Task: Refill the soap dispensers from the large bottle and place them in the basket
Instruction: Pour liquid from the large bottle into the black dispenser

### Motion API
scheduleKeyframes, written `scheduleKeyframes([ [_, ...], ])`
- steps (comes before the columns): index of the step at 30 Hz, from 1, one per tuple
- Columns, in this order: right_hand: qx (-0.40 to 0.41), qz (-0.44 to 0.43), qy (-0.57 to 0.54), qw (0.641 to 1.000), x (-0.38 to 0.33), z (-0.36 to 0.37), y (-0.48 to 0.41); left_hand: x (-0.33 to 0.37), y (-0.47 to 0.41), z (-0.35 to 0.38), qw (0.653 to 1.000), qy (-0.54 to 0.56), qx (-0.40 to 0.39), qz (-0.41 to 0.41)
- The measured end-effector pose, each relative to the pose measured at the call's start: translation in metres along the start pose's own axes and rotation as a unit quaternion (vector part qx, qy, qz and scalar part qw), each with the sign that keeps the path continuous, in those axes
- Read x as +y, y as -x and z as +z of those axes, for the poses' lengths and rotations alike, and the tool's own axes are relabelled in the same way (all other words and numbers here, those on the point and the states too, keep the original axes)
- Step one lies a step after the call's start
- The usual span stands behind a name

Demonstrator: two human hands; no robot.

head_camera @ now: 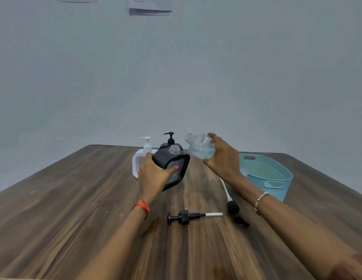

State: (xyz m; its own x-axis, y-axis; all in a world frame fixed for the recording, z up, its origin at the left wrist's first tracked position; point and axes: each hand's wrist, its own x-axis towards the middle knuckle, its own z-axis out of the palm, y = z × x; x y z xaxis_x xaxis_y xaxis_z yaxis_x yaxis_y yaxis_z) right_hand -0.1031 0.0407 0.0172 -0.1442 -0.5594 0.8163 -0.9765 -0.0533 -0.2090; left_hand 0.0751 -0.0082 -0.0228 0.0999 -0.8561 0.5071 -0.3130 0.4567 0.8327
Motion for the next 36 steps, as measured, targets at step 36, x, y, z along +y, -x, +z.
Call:
scheduleKeyframes([
  [36, 0.050, -0.117, 0.106, 0.986, 0.016, 0.006, 0.007, 0.000, 0.014, 0.007, 0.999, -0.031, -0.030, 0.024],
])
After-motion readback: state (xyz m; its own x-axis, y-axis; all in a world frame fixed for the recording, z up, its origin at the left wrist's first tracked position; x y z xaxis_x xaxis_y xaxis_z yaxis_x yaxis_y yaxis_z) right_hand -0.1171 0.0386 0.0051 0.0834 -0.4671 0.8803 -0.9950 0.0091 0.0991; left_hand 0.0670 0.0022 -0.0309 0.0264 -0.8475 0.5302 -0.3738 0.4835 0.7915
